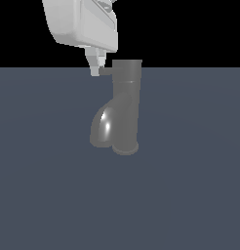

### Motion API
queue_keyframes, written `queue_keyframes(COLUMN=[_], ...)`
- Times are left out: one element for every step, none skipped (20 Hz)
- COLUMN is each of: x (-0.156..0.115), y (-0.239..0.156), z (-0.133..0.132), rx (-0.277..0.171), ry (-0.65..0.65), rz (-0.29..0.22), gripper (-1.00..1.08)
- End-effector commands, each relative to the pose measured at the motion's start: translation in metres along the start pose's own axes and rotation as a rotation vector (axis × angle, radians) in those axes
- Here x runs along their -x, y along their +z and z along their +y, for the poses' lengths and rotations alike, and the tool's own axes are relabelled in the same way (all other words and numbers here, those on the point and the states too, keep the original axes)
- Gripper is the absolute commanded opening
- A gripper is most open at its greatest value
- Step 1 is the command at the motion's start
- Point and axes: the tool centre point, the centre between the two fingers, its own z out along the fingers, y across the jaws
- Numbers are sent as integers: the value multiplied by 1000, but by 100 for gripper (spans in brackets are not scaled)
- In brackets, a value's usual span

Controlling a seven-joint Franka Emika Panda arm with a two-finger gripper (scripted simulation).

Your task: Turn on the faucet by rotating a designated handle.

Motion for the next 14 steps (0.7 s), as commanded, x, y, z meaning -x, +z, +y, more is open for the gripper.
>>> queue_keyframes(x=[-20, -25, -31, -37, -42, -48, -54, -60, -66, -71, -77, -83, -89, -94], y=[0, 0, 0, 0, 0, 0, 0, 0, 0, 0, 0, 0, 0, 0], z=[-2, -2, -2, -2, -3, -3, -3, -3, -3, -3, -4, -4, -4, -4], rx=[1, 1, 1, 1, 1, 1, 2, 2, 2, 2, 2, 2, 2, 2], ry=[13, 13, 13, 14, 14, 14, 14, 14, 14, 14, 14, 15, 15, 15], rz=[0, 0, 0, 0, 0, 0, 0, 0, 0, 0, 0, 0, 0, 0], gripper=[-100, -100, -100, -100, -100, -100, -100, -100, -100, -100, -100, -100, -100, -100])
